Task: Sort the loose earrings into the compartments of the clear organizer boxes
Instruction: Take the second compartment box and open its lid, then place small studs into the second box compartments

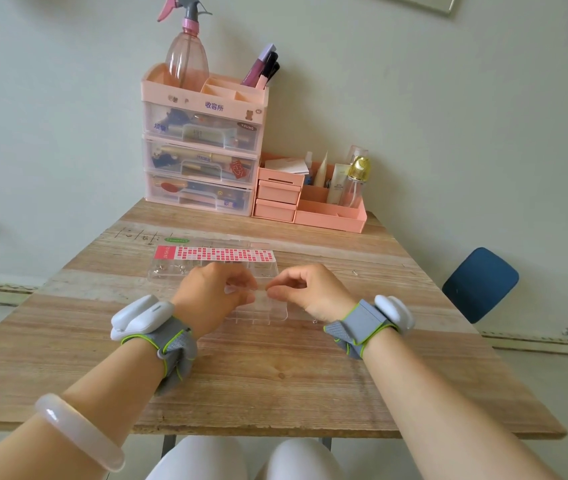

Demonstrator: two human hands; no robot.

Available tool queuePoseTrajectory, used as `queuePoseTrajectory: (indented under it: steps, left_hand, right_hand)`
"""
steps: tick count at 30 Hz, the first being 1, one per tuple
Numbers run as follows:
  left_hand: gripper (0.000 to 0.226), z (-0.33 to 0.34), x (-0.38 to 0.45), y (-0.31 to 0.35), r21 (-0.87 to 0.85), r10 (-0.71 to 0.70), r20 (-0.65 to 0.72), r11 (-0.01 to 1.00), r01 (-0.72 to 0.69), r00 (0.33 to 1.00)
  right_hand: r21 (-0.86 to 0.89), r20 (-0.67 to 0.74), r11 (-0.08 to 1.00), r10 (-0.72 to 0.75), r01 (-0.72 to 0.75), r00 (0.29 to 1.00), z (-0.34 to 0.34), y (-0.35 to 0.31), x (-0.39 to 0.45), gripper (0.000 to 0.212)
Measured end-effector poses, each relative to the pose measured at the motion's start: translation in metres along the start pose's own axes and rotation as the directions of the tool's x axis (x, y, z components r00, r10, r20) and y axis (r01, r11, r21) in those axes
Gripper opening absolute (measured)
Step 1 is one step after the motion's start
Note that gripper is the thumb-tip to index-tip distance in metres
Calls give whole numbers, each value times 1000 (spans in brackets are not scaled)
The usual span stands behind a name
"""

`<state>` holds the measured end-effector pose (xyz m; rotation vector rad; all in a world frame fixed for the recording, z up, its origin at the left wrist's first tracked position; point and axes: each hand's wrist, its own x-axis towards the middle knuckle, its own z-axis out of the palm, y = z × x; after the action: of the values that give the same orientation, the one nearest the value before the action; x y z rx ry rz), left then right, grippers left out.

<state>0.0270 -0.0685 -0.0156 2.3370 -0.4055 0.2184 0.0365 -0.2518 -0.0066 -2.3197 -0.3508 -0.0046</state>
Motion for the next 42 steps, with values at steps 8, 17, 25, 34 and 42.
queuePoseTrajectory:
  steps: [8,17,25,34,42]
  left_hand:
    - [17,6,3,1,14,-12,-49,1000,13,999]
    - [35,9,6,7,186,50,-20,981,-46,999]
    - [43,14,10,21,240,113,94,962,-132,989]
    - [21,35,31,56,95,238,205,961,-261,950]
    - [15,66,57,72,228,166,334,941,-251,928]
  right_hand:
    - [100,-36,995,-15,18,999,-3,9,3,6]
    - [118,-256,993,3,29,967,-31,29,-5,17]
    - [139,-330,990,35,13,943,-45,51,-11,11]
    - [135,-433,990,22,41,901,-48,69,-8,16]
    - [184,-477,983,75,16,876,-48,78,-4,15]
